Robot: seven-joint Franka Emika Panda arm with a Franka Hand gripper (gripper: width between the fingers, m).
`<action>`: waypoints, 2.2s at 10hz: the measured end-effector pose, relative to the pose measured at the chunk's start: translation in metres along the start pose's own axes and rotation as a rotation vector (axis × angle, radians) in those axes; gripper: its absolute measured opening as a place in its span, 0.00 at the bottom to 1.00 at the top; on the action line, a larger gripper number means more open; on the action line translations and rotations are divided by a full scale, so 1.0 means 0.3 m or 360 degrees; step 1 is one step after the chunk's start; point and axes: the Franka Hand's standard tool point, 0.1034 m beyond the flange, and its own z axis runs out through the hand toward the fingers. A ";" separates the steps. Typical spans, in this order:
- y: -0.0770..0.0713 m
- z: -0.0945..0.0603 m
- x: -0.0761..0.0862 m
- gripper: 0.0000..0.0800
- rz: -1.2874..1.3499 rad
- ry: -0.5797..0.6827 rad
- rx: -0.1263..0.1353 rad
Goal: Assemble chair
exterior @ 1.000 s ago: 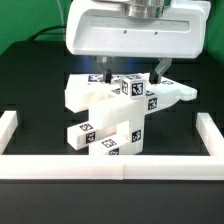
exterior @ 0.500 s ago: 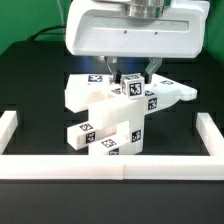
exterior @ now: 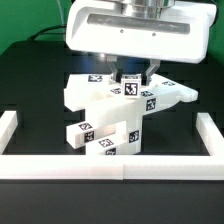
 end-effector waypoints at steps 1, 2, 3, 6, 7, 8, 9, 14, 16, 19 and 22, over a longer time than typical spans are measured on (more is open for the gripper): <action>-0.001 0.000 0.000 0.35 0.0134 0.0000 0.0003; -0.001 0.000 0.000 0.36 0.0288 -0.0001 0.0005; 0.000 0.000 0.001 0.36 0.0407 -0.0002 0.0008; -0.003 0.000 0.000 0.36 0.0815 -0.0008 0.0023; -0.005 -0.001 0.000 0.36 0.0950 -0.0012 0.0030; -0.008 -0.001 0.001 0.36 0.1060 -0.0019 0.0045; -0.010 -0.001 0.001 0.36 0.1178 -0.0027 0.0058; -0.013 0.000 -0.001 0.58 0.1302 -0.0033 0.0058; -0.013 -0.003 0.001 0.76 0.1086 -0.0029 0.0056; -0.011 -0.001 0.000 0.81 0.0741 -0.0022 0.0058; -0.011 -0.001 -0.001 0.81 0.0271 -0.0001 0.0004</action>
Offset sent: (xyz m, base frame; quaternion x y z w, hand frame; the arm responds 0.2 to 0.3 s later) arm 0.0006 -0.0031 -0.0006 0.0070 -0.0056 0.1719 0.9851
